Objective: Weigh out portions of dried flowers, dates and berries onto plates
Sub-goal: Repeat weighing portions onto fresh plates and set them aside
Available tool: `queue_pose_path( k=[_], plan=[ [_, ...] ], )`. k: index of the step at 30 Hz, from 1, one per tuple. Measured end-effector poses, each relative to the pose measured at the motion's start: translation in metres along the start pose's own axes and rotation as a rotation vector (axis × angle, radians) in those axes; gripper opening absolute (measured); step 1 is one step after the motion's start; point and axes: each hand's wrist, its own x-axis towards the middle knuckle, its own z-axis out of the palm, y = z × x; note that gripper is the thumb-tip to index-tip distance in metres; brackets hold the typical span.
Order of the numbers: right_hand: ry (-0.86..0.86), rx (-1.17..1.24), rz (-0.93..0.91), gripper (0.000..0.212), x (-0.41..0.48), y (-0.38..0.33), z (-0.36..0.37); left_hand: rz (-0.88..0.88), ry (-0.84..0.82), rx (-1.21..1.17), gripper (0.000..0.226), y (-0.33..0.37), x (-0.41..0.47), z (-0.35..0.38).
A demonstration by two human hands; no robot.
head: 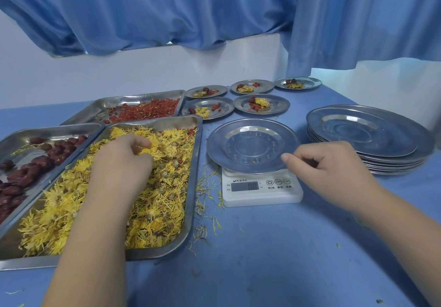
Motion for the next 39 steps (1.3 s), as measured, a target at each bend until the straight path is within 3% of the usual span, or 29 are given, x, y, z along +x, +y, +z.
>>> queue_pose_path(
  k=[10, 14, 17, 23, 28, 34, 39],
  plan=[
    [-0.022, 0.013, -0.008, 0.045, 0.0, 0.001, 0.002, -0.07, -0.008, -0.044, 0.04, -0.008, 0.002, -0.01],
    [-0.022, 0.013, -0.014, 0.047, 0.0, 0.001, 0.002, -0.063, 0.111, -0.16, 0.035, -0.004, 0.001, -0.016],
    [-0.028, 0.011, -0.015, 0.047, 0.0, 0.001, 0.002, -0.049, 0.101, -0.324, 0.029, 0.008, -0.004, -0.017],
    [-0.003, 0.015, 0.014, 0.045, 0.003, 0.007, 0.002, 0.2, -0.161, -0.509, 0.026, 0.065, -0.005, 0.015],
    [0.017, 0.016, 0.056, 0.045, 0.006, 0.014, -0.001, 0.456, -0.406, -0.322, 0.031, 0.105, 0.005, 0.059],
    [-0.01, 0.016, 0.036, 0.046, 0.005, 0.015, 0.001, 0.481, -0.57, -0.185, 0.026, 0.103, 0.022, 0.075],
    [-0.033, 0.004, -0.005, 0.046, 0.003, 0.009, 0.004, 0.473, -0.569, -0.183, 0.019, 0.076, 0.023, 0.059]
  ],
)
